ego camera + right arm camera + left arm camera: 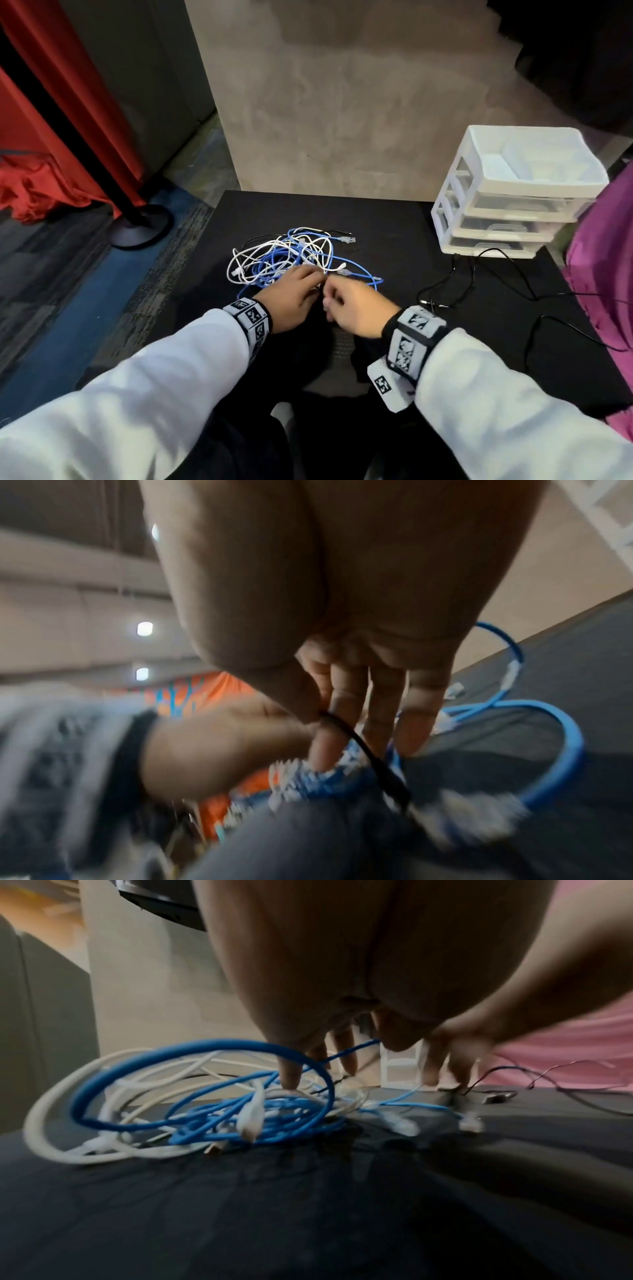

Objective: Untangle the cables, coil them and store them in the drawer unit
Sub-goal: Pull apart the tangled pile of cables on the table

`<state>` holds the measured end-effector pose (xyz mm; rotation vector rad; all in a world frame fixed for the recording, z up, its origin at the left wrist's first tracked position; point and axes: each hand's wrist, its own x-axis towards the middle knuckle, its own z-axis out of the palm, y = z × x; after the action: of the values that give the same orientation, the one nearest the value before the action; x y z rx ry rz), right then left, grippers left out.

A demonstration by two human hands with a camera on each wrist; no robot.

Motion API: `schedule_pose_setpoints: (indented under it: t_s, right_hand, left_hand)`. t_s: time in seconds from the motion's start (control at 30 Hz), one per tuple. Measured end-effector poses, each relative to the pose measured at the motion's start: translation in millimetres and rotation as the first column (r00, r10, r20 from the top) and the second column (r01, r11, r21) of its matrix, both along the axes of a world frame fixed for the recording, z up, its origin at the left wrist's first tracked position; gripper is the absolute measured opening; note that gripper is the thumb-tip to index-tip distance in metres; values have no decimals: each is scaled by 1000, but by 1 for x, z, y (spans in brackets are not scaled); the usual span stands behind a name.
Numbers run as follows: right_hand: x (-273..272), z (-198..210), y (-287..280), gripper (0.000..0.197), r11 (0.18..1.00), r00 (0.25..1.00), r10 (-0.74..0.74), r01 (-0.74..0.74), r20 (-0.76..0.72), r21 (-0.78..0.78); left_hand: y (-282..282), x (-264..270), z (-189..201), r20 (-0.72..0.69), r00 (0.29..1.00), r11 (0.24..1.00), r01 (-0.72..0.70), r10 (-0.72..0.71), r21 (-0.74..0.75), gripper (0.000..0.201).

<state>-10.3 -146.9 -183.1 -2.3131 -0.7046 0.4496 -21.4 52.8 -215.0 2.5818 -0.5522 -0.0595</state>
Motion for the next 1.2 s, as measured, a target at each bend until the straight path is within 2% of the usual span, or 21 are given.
schedule_pose_setpoints:
  t_s: [0.03, 0.07, 0.13, 0.2, 0.27, 0.3, 0.33, 0.37, 0.43, 0.47, 0.53, 0.57, 0.67, 0.8, 0.9, 1.0, 1.07, 1.1, 1.13, 1.17, 1.2]
  right_hand:
    - [0, 16, -4, 19, 992, 997, -36, 44, -72, 120]
    - [1, 34, -11, 21, 971, 991, -68, 92, -116, 220]
    - [6, 74, -28, 23, 909, 978, -152, 194, -139, 369]
    - [10, 117, -53, 18, 788, 953, -245, 301, -176, 537]
    - [13, 148, -83, 9, 628, 914, -297, 404, -275, 665]
    - [14, 158, -97, 6, 601, 908, -300, 417, -291, 682]
    - [14, 162, -110, 5, 638, 915, -299, 403, -272, 656]
    - [12, 163, -120, 4, 720, 930, -287, 367, -228, 589]
    - [7, 155, -129, 12, 901, 967, -217, 252, -137, 354]
    - [2, 149, -126, 16, 947, 976, -164, 196, -142, 255]
    - [-8, 129, -110, 24, 971, 969, -121, 161, -215, 175]
    - [-12, 119, -97, 29, 975, 972, -124, 156, -200, 157]
    - [-16, 84, -48, 46, 985, 991, -129, 133, -43, 111]
    - [-23, 63, 15, 28, 988, 989, -145, 146, -19, 58]
    - [-23, 69, 25, 26, 969, 982, -184, 189, -42, 161]
    - [-40, 115, 3, 27, 859, 989, -106, 144, -103, 491]
    - [-59, 162, -30, 21, 674, 991, 3, 96, -133, 732]
    - [-67, 184, -50, 20, 566, 989, 60, 76, -133, 821]
    - [-74, 204, -70, 21, 499, 990, 92, 46, -106, 865]
    - [-76, 217, -89, 22, 493, 994, 77, 25, -72, 870]
    - [-75, 223, -104, 25, 538, 999, 25, 25, -45, 843]
  left_hand:
    - [6, 4, -3, 41, 999, 999, -2, 1, 36, 35]
    - [12, 7, -6, 75, 997, 997, -21, 16, 68, 47]
    - [23, 11, -4, 158, 984, 990, -101, 85, 96, 64]
    - [36, 17, 1, 200, 963, 976, -201, 180, 87, 63]
    - [45, 22, 8, 180, 946, 957, -284, 270, 53, 63]
    - [46, 24, 12, 181, 937, 951, -307, 298, 24, 63]
    - [47, 24, 14, 201, 928, 948, -317, 312, -11, 61]
    - [46, 24, 16, 233, 920, 949, -311, 315, -52, 57]
    - [41, 20, 18, 283, 909, 950, -278, 307, -139, 41]
    - [38, 18, 18, 315, 902, 952, -253, 296, -172, 30]
    - [30, 14, 19, 362, 892, 956, -207, 271, -206, 19]
    - [25, 11, 20, 370, 891, 957, -194, 263, -214, 18]
    - [7, 1, 29, 398, 888, 967, -162, 231, -199, 17]
    - [-3, -4, 29, 336, 923, 977, -141, 187, -158, 29]
    - [1, -1, 23, 272, 936, 972, -194, 223, -132, 28]
    - [12, 1, 15, 267, 917, 955, -276, 297, -111, 25]
    - [22, 4, 5, 246, 903, 936, -335, 352, -112, 27]
    - [29, 5, 0, 215, 899, 924, -365, 381, -112, 31]
    - [34, 7, -5, 169, 896, 911, -397, 411, -111, 35]
    - [36, 7, -7, 131, 894, 902, -417, 429, -113, 38]
    - [36, 6, -6, 106, 892, 896, -427, 439, -120, 40]
